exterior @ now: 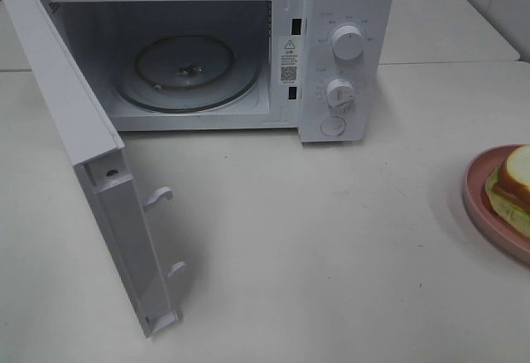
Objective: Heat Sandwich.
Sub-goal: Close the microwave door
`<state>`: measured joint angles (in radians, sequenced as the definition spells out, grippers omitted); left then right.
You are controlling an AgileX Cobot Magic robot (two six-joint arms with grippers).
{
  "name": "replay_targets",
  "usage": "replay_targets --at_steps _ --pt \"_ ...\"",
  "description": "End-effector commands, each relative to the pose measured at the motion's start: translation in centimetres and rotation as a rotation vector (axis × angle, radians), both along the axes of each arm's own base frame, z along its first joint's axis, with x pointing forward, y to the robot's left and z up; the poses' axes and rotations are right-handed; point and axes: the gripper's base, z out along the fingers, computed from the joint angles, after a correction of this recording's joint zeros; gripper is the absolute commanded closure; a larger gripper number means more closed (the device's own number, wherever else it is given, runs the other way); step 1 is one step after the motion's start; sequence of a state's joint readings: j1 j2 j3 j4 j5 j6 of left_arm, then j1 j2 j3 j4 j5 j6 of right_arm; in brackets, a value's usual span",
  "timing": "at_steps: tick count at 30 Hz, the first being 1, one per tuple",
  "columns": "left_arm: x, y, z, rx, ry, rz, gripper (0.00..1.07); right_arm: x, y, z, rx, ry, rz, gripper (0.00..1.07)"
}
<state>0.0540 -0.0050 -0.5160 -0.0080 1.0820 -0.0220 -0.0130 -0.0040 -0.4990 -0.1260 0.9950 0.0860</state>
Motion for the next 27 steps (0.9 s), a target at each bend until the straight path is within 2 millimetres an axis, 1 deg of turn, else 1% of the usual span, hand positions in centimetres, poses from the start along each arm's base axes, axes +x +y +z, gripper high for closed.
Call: replay_targets --at_steps 1,27 --pt "-0.04 0.06 0.07 0.008 -0.014 0.006 0.1 -0.42 0.0 -0.02 -0.009 -0.026 -0.005 0.31" --pt "-0.04 0.06 0.07 0.008 -0.014 0.006 0.1 -0.42 0.0 -0.02 -0.008 -0.026 -0.005 0.31"
